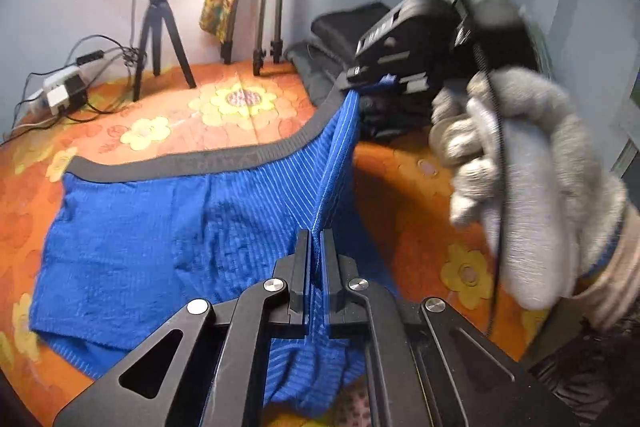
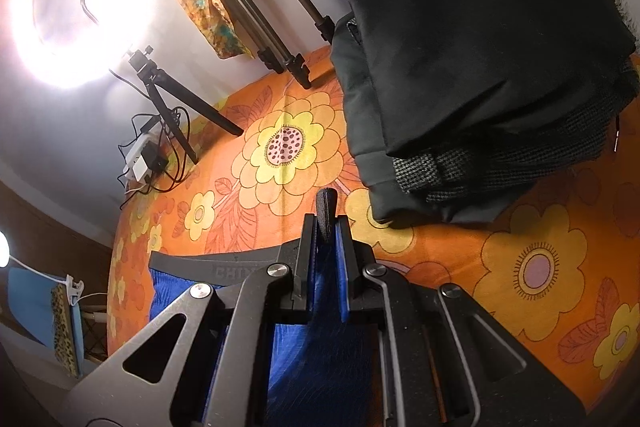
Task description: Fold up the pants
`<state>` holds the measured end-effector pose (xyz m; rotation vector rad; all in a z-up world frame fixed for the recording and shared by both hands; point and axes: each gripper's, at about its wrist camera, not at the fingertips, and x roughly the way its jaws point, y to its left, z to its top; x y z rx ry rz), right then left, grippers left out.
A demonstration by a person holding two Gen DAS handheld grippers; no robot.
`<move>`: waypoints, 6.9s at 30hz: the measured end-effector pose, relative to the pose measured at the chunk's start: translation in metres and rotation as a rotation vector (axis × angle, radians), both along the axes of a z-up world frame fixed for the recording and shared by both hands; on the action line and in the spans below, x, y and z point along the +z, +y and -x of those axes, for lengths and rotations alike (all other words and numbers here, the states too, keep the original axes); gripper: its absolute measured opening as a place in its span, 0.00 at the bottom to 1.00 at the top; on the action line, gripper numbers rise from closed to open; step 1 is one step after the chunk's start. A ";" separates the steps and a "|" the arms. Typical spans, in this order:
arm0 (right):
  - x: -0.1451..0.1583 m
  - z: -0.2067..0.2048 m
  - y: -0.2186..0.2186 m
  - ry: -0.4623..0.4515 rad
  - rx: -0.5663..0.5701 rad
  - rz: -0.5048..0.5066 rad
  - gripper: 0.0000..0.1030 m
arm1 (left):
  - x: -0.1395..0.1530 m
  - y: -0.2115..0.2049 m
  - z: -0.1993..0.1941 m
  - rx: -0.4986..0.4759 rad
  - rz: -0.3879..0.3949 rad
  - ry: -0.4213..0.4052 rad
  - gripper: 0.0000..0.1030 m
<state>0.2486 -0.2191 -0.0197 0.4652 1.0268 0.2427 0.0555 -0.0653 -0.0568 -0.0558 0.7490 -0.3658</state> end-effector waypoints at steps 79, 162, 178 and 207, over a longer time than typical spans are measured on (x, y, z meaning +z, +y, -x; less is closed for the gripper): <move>0.030 0.088 0.192 -0.089 0.513 0.083 0.34 | -0.008 0.211 -0.011 0.333 0.096 0.079 0.13; -0.047 0.091 0.140 -0.007 0.503 -0.094 0.06 | -0.028 0.231 -0.056 0.339 0.187 0.170 0.03; 0.014 0.089 0.112 -0.148 0.441 -0.213 0.06 | 0.027 0.236 -0.036 0.308 0.303 0.045 0.03; 0.024 0.204 0.020 -0.164 0.438 -0.237 0.06 | 0.005 0.191 0.050 0.240 0.628 0.317 0.03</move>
